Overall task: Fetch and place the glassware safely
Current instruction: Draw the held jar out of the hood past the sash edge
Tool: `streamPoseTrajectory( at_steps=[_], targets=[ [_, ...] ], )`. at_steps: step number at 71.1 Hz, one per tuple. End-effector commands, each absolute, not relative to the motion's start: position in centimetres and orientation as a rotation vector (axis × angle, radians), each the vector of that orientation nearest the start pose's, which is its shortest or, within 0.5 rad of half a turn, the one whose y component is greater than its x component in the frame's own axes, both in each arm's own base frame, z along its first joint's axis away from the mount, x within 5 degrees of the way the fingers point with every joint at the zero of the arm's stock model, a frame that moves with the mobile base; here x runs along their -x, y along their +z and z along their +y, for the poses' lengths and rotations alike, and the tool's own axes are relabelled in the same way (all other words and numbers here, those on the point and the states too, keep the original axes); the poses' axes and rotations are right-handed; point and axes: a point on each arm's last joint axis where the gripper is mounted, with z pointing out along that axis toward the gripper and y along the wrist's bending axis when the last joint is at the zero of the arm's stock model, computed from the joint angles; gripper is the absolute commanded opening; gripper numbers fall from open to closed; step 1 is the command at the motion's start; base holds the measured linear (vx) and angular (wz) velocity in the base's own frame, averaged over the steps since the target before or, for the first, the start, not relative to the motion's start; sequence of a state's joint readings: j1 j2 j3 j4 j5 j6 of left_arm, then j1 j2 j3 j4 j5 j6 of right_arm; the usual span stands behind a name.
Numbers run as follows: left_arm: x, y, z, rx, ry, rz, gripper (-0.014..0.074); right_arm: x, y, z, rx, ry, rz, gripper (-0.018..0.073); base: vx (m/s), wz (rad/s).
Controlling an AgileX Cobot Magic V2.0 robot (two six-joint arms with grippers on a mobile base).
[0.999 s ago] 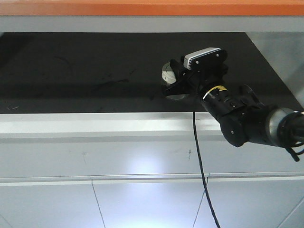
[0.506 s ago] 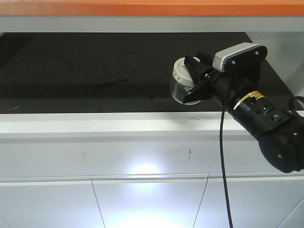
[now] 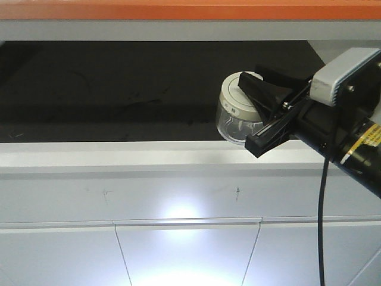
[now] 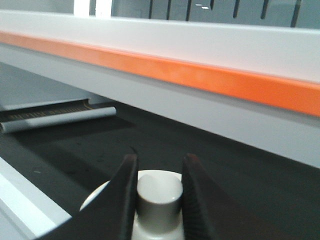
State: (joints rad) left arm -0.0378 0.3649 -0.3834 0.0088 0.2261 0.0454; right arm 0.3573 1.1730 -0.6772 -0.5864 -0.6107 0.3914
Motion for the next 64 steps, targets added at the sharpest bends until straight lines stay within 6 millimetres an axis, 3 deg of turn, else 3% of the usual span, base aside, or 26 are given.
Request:
streamPoseTrajectory(
  at_steps=[1, 34, 64],
  targets=[
    [-8.7, 31.2, -0.3, -0.065, 0.01, 1.597, -0.0007, -21.1, 35.8, 11.5, 0.581, 0.51, 1.205, -0.0003, 0.0, 0.0],
    [-8.7, 31.2, -0.3, -0.065, 0.01, 1.597, -0.0007, -16.0, 34.5, 18.0, 0.868, 0.682, 1.268, -0.0003, 0.0, 0.0],
    [-8.7, 31.2, -0.3, -0.065, 0.01, 1.597, -0.0007, -15.2, 34.3, 18.7, 0.896, 0.713, 1.269, -0.0003, 0.0, 0.0]
  ],
)
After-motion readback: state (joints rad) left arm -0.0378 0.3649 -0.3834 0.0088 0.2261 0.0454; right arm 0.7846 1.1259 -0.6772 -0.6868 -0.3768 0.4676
